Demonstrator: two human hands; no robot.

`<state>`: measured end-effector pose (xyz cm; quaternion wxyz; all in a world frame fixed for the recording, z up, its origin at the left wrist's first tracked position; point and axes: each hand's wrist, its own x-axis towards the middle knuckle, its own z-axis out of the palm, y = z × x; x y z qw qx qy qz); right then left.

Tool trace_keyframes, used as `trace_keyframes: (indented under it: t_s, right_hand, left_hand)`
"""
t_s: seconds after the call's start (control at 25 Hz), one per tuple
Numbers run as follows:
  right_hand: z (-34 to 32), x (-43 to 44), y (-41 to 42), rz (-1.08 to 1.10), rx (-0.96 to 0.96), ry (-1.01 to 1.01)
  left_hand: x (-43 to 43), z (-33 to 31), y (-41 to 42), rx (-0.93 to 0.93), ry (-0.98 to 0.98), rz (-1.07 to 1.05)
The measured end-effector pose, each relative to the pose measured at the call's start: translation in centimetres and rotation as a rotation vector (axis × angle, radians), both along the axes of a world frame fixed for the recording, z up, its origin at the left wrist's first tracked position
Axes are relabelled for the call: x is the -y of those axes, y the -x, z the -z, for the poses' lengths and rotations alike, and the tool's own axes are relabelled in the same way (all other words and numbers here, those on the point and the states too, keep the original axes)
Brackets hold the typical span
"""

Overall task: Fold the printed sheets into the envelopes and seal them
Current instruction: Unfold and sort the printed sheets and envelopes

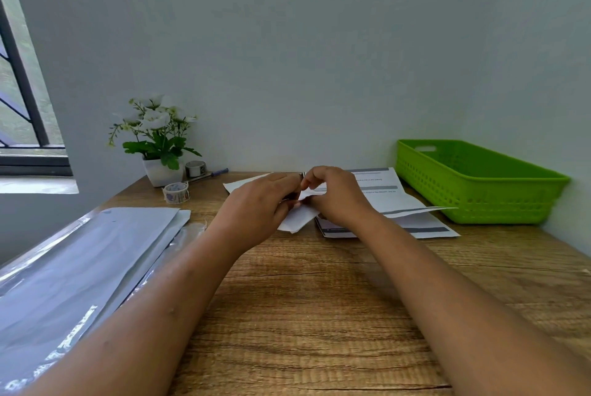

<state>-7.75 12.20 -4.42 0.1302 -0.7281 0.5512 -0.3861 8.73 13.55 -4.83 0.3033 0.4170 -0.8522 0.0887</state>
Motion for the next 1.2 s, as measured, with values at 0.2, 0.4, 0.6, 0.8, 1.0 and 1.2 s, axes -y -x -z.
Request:
trace_keyframes:
  t_s: [0.2,0.4,0.6,0.8,1.0,1.2]
  right_hand:
    - [-0.3,-0.3,0.7,-0.063,0.219,-0.264]
    - [-0.5,-0.2,1.7,-0.109,0.23,-0.479]
    - [-1.2,-0.5,3.0,-0.226,0.117,-0.689]
    - [-1.0,-0.7,2.6,-0.256,-0.129,-0.548]
    - [-0.6,-0.1,2.2,-0.227,-0.224,-0.383]
    - [-0.5,0.1,2.4,-0.229,-0.228,-0.365]
  left_hand:
    - [0.6,0.4,-0.3,0.003,-0.089,0.03]
    - [1.1,0.7,-0.5,0.063,-0.223,0.026]
    - [1.4,0.8,-0.6,0.146,-0.373,0.01]
    - [1.4,0.6,-0.5,0.128,-0.486,0.016]
    - [1.5,0.8,-0.7,0.124,-0.482,-0.001]
    - [1.6,0.9,-0.8,0.097,-0.472,-0.007]
